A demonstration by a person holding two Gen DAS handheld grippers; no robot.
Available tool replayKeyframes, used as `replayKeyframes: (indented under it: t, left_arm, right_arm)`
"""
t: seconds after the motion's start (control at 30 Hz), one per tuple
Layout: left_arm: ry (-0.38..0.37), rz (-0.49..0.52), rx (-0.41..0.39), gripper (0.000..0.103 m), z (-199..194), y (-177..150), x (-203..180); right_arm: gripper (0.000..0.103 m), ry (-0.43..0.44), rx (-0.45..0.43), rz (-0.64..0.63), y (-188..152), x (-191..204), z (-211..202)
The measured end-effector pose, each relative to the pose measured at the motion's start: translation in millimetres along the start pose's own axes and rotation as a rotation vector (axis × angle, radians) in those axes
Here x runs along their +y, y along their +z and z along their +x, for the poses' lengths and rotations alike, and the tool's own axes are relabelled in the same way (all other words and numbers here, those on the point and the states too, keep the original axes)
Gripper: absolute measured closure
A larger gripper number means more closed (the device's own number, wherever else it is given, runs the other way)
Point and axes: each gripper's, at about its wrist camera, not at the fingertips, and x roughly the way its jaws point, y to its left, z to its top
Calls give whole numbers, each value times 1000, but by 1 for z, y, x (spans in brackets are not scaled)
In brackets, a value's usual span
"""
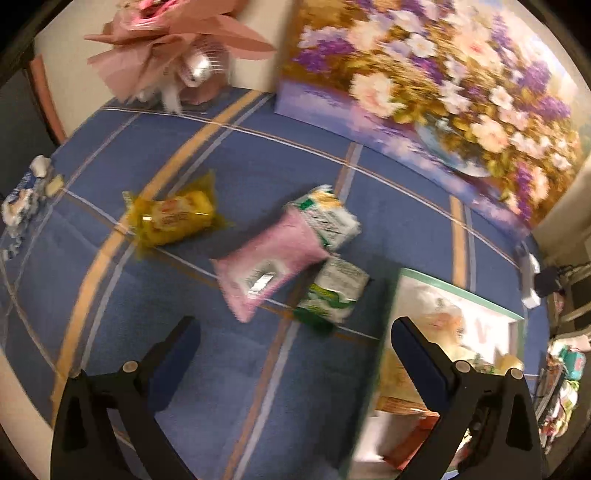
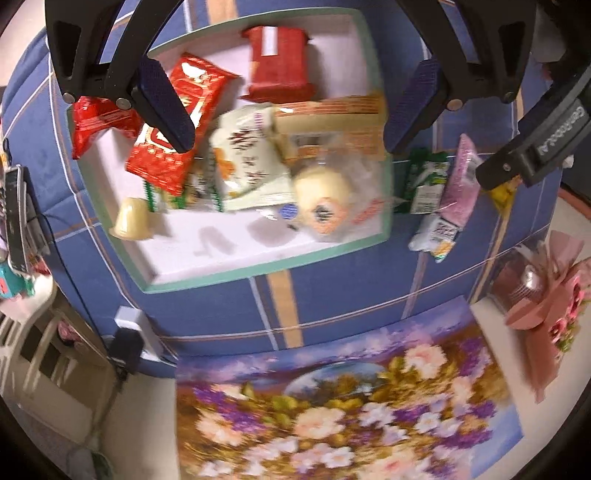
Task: Organize snacks
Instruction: 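Move both grippers back toward the remaining snack pile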
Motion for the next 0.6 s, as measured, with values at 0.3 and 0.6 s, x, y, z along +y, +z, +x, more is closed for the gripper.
replayKeyframes:
  t: [0.3, 0.6]
  left_arm:
    - [73, -97, 14, 1, 0, 14, 64]
    - [107, -186, 10, 1, -2, 22, 115]
  right_arm:
    - [0, 22, 3, -56, -6, 44, 0]
    - [0, 76, 5, -137, -18, 94, 3]
